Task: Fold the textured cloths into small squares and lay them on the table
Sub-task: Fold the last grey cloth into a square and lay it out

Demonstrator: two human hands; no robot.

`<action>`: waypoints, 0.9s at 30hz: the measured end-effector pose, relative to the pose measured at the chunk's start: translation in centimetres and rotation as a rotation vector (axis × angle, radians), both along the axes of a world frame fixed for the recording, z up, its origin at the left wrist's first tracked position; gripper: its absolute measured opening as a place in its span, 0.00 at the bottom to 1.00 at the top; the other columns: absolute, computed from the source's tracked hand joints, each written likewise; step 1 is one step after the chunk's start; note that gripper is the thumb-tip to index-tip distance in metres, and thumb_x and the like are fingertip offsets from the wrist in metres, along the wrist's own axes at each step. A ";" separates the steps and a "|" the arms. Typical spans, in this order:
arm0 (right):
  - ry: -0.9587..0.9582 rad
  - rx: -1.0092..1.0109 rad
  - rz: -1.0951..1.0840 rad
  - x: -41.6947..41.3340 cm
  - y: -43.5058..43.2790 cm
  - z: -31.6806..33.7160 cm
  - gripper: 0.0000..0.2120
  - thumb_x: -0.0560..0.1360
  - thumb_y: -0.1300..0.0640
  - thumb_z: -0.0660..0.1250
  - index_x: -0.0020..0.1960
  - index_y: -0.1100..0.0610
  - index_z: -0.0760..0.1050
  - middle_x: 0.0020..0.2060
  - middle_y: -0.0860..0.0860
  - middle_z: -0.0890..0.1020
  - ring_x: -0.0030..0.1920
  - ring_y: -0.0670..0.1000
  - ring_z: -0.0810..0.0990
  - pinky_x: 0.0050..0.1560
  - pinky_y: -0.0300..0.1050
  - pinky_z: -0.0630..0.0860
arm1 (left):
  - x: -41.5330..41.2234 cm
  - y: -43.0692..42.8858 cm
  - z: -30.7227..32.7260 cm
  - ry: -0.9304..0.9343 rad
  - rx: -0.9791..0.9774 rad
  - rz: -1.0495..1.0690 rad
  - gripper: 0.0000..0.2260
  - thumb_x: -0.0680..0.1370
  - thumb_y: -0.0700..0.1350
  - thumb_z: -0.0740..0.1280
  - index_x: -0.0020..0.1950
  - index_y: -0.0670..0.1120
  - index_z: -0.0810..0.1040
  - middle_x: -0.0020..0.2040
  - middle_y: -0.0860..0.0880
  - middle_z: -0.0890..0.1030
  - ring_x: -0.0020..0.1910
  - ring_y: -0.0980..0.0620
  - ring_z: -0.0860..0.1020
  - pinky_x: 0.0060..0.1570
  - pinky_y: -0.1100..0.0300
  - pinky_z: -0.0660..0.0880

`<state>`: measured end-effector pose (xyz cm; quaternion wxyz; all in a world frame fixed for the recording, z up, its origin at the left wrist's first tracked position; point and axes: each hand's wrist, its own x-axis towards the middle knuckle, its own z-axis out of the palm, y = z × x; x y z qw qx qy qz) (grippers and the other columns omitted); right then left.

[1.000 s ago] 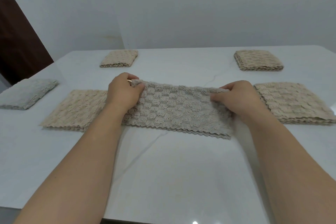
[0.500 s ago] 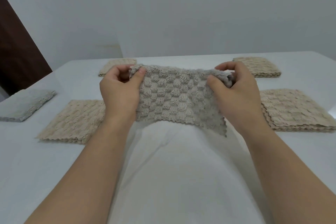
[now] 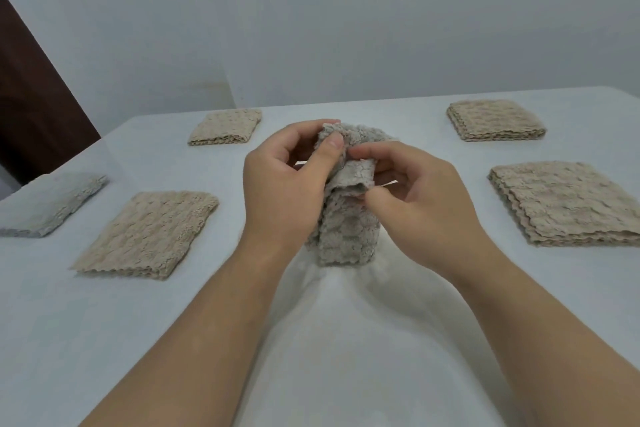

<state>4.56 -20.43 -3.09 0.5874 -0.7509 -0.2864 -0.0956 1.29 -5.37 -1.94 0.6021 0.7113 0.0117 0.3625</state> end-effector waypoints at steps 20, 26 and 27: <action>-0.172 0.023 -0.159 0.2 -0.2 -0.3 0.02 0.78 0.52 0.71 0.50 0.48 0.79 0.30 0.52 0.73 0.29 0.46 0.70 0.33 0.38 0.69 | -0.8 -1.2 -0.1 -0.023 0.172 -0.091 0.07 0.77 0.46 0.74 0.55 0.51 0.86 0.50 0.53 0.87 0.52 0.54 0.85 0.53 0.57 0.81; -0.127 -0.138 -0.235 1.1 -0.7 -0.3 0.09 0.75 0.41 0.71 0.49 0.44 0.76 0.29 0.37 0.74 0.32 0.43 0.73 0.35 0.40 0.69 | -0.3 -0.8 -0.4 -0.051 0.298 0.019 0.08 0.78 0.41 0.73 0.55 0.52 0.86 0.49 0.56 0.86 0.52 0.57 0.83 0.54 0.61 0.79; -0.112 -0.191 -0.258 1.4 -1.1 -0.3 0.11 0.74 0.38 0.71 0.49 0.44 0.77 0.30 0.35 0.74 0.33 0.41 0.73 0.35 0.40 0.68 | -0.2 -0.5 -0.3 -0.057 0.295 0.036 0.08 0.79 0.42 0.72 0.55 0.52 0.85 0.50 0.55 0.86 0.52 0.57 0.83 0.54 0.62 0.78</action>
